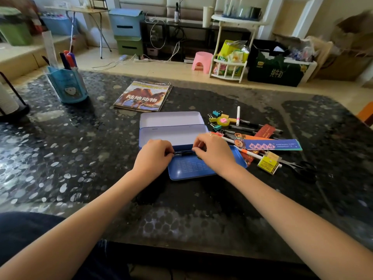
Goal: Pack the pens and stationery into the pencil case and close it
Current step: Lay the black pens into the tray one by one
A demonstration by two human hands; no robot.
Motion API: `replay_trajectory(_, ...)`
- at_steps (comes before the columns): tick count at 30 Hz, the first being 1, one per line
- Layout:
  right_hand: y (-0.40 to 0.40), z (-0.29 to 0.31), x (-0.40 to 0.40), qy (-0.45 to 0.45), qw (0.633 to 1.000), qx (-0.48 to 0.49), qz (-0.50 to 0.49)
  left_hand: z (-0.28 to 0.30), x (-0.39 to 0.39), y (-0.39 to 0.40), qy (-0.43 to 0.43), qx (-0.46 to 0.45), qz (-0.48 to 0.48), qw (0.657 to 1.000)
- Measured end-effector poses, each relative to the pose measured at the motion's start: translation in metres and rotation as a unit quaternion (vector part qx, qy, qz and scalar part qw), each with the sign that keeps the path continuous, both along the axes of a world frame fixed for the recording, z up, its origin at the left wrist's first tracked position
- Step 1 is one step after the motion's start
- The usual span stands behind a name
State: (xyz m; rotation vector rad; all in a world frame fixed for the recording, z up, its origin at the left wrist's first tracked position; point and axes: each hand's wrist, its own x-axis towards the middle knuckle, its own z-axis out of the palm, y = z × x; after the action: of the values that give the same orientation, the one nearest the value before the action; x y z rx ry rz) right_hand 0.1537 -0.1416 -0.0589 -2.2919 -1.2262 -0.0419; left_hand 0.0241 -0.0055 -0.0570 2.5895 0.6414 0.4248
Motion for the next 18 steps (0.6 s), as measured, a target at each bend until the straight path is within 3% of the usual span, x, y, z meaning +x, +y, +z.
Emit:
replay_trajectory(5, -0.018, 0.020, 0.046, -0.033, 0.993, 0.058, -0.097, -0.002, 0.001, -0.002, -0.005, 0.028, -0.009, 1.000)
replay_trajectory(13, -0.033, 0.017, 0.113, -0.024, 0.961, -0.171, -0.214, 0.000, 0.005, -0.005, 0.005, 0.046, -0.014, 0.999)
replay_trajectory(18, -0.031, 0.008, 0.114, -0.020, 0.959, -0.169, -0.225, 0.000, 0.006, -0.004, 0.005, 0.051, -0.015, 0.999)
